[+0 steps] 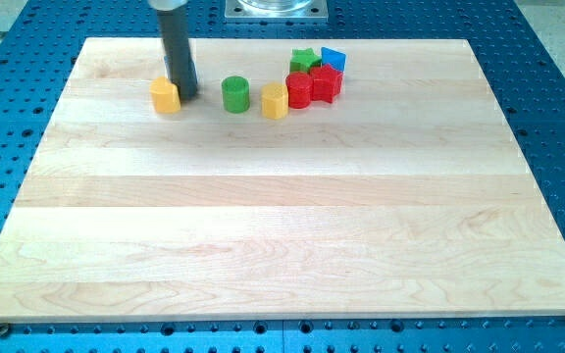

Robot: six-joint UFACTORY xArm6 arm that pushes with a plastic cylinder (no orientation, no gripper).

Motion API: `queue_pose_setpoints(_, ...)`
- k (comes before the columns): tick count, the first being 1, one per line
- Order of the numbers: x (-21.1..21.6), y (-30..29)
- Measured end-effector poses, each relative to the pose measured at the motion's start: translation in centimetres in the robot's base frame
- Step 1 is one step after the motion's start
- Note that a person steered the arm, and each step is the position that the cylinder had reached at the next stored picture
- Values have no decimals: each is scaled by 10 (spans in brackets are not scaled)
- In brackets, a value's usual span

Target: Push the yellow heart into the blue cube

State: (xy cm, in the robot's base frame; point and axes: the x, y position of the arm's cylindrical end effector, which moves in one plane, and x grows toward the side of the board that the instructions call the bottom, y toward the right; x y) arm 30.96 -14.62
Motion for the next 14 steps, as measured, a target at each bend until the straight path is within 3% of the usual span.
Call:
queue_pose_setpoints(1, 13, -34)
queue_pose_setpoints(2, 49, 20)
queue_pose_setpoints(3, 86, -9)
queue_pose_setpoints(4, 65, -47)
queue_pose_setpoints(6, -6, 26)
queue_pose_setpoints(8, -35, -27)
queue_pose_setpoints(9, -33, 50)
queue_pose_setpoints(10, -69, 31)
queue_pose_setpoints(11, -62, -14)
queue_pose_setpoints(12, -60, -23)
queue_pose_setpoints(13, -43, -21)
queue_pose_setpoints(14, 3, 3)
